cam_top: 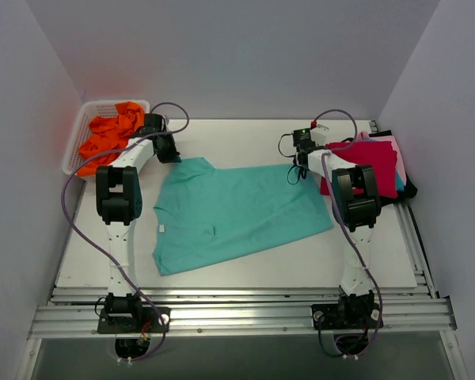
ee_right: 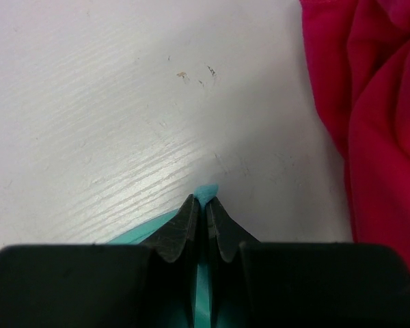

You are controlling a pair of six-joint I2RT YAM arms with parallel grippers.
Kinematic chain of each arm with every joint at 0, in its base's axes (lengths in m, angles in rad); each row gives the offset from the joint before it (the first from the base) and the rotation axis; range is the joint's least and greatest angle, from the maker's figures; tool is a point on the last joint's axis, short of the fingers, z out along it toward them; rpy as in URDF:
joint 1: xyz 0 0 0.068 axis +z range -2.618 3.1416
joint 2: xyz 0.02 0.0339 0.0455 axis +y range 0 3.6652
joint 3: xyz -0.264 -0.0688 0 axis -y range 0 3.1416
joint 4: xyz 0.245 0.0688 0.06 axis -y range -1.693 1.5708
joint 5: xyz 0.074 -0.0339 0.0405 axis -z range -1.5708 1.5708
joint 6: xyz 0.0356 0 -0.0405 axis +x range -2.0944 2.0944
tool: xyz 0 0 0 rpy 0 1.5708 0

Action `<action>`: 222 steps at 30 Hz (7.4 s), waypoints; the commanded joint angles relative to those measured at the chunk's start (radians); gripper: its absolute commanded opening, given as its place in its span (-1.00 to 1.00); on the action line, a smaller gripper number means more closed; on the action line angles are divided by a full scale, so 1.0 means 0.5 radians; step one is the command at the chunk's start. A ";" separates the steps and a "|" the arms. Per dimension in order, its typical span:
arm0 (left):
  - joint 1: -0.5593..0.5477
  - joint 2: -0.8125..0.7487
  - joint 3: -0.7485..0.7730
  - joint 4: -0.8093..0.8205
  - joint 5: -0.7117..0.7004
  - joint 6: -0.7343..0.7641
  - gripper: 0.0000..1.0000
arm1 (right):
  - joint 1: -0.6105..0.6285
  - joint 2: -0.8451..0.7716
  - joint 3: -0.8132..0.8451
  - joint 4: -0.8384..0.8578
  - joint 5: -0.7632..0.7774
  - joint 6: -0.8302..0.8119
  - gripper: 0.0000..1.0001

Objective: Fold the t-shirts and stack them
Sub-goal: Grap the side of the flattened tshirt furthest away from the robot with both arms, then fold the other side of the tshirt into a rectangle, then rotate the tshirt 90 degrees, then grab the bottom of the folded rectangular tshirt with both arms

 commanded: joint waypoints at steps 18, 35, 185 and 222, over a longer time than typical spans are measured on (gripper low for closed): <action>-0.069 -0.814 -0.441 -0.012 -0.087 0.174 -0.95 | -0.001 -0.450 -0.103 -0.118 -0.111 0.011 -1.00; -0.593 -2.031 -1.695 0.102 -0.752 -0.089 -0.95 | 0.063 -1.284 -0.995 -0.121 0.058 0.137 -1.00; -1.042 -2.569 -2.585 0.249 -1.538 -0.801 0.83 | 1.186 -0.189 -0.469 0.686 -0.179 0.346 0.76; -1.999 -2.984 -3.147 -0.389 -1.603 -2.010 0.38 | 2.318 -1.457 -1.702 0.013 0.533 1.334 0.08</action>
